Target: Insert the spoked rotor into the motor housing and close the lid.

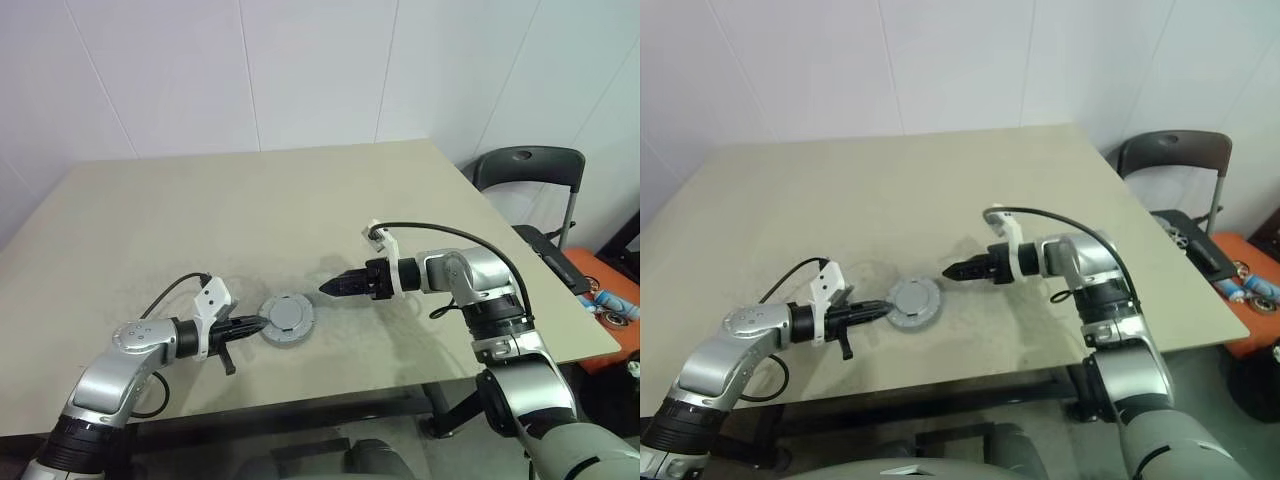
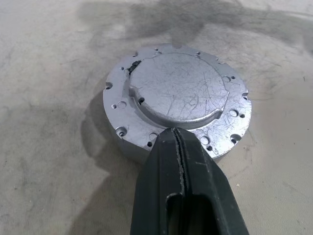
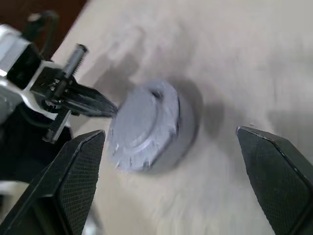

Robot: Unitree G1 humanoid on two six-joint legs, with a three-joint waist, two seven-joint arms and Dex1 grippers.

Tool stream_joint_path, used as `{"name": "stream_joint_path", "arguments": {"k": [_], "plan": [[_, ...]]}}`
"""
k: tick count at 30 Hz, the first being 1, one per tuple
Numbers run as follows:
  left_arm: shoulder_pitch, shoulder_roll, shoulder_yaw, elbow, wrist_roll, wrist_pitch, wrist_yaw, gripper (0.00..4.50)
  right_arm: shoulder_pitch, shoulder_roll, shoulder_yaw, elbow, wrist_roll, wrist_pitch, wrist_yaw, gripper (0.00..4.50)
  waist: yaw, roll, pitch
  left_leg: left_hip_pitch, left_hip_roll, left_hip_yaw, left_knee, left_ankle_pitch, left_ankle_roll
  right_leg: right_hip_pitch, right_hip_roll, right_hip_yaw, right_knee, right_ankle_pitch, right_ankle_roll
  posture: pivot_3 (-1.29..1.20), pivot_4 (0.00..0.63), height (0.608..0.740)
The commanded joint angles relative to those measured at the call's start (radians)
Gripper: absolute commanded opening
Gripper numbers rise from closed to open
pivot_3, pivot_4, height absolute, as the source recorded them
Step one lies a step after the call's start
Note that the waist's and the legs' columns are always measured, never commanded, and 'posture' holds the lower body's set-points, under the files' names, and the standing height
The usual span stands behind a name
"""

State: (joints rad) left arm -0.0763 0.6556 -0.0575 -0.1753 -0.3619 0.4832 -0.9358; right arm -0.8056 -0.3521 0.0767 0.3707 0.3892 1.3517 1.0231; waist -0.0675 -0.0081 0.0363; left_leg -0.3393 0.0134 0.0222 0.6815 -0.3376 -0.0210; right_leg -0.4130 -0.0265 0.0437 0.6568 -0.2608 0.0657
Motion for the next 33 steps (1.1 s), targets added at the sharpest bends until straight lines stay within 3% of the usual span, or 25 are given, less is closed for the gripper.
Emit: {"name": "stream_joint_path", "arguments": {"k": [1, 6, 19, 33], "plan": [[0.007, 0.008, -0.007, 0.002, 0.005, 0.008, -0.005, 0.00, -0.048, 0.013, -0.061, 0.031, 0.053, 0.164, -0.063, 4.49, 0.000, 0.000, 0.000, 0.000, 0.000, 0.000, 0.000, 0.000, 0.000, 0.000, 0.000, 0.000, 0.000, 0.000, 0.000, 0.00, 0.000, 0.740], [0.007, 0.009, -0.002, -0.001, 0.002, 0.011, -0.006, 0.00, -0.015, 0.066, -0.080, 0.007, 0.089, 0.255, -0.138, 4.49, -0.001, 0.000, 0.000, -0.001, 0.000, 0.000, -0.001, -0.001, 0.001, 0.000, 0.000, 0.000, -0.002, 0.000, 0.000, 0.00, 0.000, 0.740], [0.010, 0.014, 0.002, -0.007, -0.006, 0.018, -0.004, 0.00, 0.010, 0.169, -0.178, 0.087, 0.180, 0.263, -0.348, 4.49, -0.002, 0.000, 0.000, -0.002, 0.000, 0.001, -0.001, -0.001, 0.002, 0.000, 0.001, 0.000, -0.004, 0.000, 0.001, 0.00, 0.000, 0.740], [0.005, 0.009, -0.006, -0.006, -0.010, 0.021, -0.001, 0.00, 0.043, 0.218, -0.254, 0.136, 0.177, 0.252, -0.422, 4.49, -0.003, 0.000, 0.000, 0.000, 0.000, 0.001, -0.001, -0.001, 0.003, 0.002, 0.002, 0.000, -0.005, 0.000, 0.002, 0.00, 0.000, 0.740]]}}
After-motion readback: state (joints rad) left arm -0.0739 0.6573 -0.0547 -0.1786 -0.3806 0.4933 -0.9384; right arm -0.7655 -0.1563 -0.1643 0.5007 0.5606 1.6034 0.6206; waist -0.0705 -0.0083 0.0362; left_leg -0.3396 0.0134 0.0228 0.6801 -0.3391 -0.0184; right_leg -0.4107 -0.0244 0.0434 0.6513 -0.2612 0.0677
